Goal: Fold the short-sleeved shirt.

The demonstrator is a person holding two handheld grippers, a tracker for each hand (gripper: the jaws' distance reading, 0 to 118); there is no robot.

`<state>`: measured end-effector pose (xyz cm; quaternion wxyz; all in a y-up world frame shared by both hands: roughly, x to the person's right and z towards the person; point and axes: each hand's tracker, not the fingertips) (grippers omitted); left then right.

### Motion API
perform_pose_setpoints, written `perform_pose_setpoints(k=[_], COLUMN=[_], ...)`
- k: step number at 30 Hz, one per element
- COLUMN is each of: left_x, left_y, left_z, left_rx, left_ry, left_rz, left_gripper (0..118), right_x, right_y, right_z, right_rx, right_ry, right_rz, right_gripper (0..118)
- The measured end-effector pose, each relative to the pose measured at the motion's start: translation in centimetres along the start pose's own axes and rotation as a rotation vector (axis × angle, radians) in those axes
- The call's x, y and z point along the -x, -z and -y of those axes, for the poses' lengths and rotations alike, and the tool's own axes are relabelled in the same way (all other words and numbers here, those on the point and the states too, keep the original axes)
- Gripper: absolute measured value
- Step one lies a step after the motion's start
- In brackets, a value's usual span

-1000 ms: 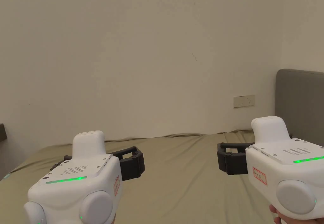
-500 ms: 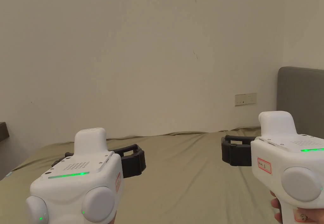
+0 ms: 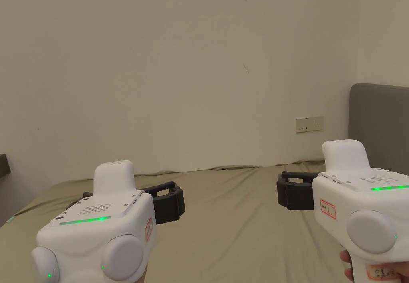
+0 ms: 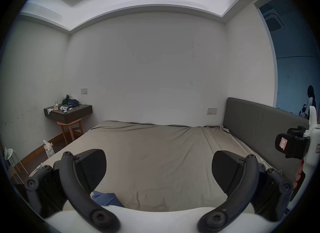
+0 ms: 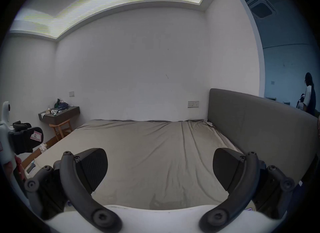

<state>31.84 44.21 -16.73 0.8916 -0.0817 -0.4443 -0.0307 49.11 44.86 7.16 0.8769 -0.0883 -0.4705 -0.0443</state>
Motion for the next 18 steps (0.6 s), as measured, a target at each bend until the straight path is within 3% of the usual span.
perform_pose_setpoints(k=[2,4,7,18], left_x=[0.0,-0.1,-0.1,-0.4], left_y=[0.1,0.2,0.3,0.4], left_z=[0.1,0.2,0.3,0.4], left_rx=[0.006,0.012,0.026,0.027], left_ry=[0.005,0.001,-0.018,-0.028], left_rz=[-0.001,-0.002,0.015,0.034], left_gripper=[118,118,118,118], right_x=[0.4,0.7,0.1,-1.6], right_y=[-0.1,0.2,0.3,0.7], right_z=[0.2,0.4,0.4,0.5], right_rx=[-0.031,0.004,0.048,0.054], right_ry=[-0.031,-0.024,0.069,0.131], right_rz=[0.07,0.05,-0.002,-0.042], right_gripper=[118,118,118,118])
